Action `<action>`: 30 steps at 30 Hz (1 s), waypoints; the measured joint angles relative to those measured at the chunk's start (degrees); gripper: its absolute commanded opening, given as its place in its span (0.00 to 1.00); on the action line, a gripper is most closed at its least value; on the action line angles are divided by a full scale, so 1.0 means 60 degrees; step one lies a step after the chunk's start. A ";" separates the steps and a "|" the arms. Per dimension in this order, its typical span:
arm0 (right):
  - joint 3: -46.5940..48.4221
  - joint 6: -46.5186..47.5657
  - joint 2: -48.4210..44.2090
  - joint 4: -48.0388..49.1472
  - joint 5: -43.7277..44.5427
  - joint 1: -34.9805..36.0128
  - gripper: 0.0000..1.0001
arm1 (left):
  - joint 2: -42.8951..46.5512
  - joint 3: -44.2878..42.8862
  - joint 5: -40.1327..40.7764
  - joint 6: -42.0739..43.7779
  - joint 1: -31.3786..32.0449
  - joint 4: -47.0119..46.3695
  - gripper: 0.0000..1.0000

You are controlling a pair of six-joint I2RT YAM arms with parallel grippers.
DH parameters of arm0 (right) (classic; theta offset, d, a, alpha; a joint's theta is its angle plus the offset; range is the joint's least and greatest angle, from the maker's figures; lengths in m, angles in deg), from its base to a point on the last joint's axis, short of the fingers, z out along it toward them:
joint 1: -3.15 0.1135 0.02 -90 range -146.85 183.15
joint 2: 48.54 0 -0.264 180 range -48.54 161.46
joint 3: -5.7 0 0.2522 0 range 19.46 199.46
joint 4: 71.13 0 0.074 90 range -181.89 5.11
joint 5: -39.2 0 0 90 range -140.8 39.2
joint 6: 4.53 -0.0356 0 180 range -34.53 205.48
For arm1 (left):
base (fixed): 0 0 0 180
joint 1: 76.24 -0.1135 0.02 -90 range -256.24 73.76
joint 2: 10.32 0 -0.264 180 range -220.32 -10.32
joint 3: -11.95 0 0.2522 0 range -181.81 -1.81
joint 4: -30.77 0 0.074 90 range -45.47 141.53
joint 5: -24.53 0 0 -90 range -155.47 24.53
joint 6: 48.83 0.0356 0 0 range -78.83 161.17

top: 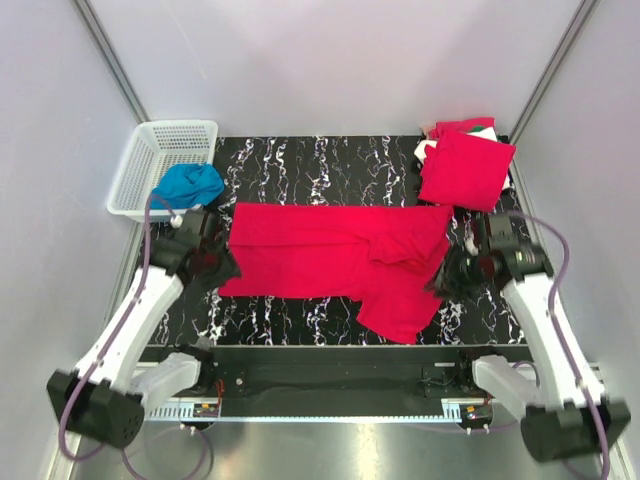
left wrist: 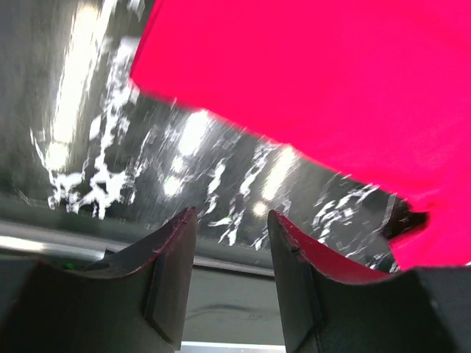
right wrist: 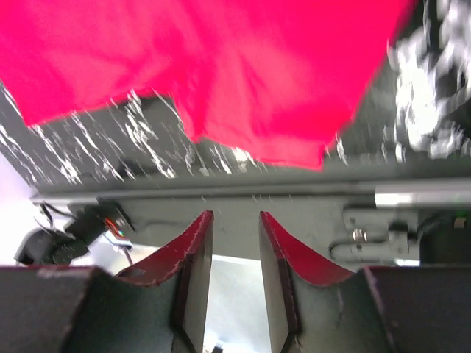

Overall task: Fold and stack the t-shirts
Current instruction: Fold the tshirt

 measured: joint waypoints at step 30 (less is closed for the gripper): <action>0.9989 0.2251 1.3358 0.2120 0.1643 -0.0273 0.26 | -1.1697 -0.9599 -0.0594 0.2626 -0.1155 -0.1115 0.29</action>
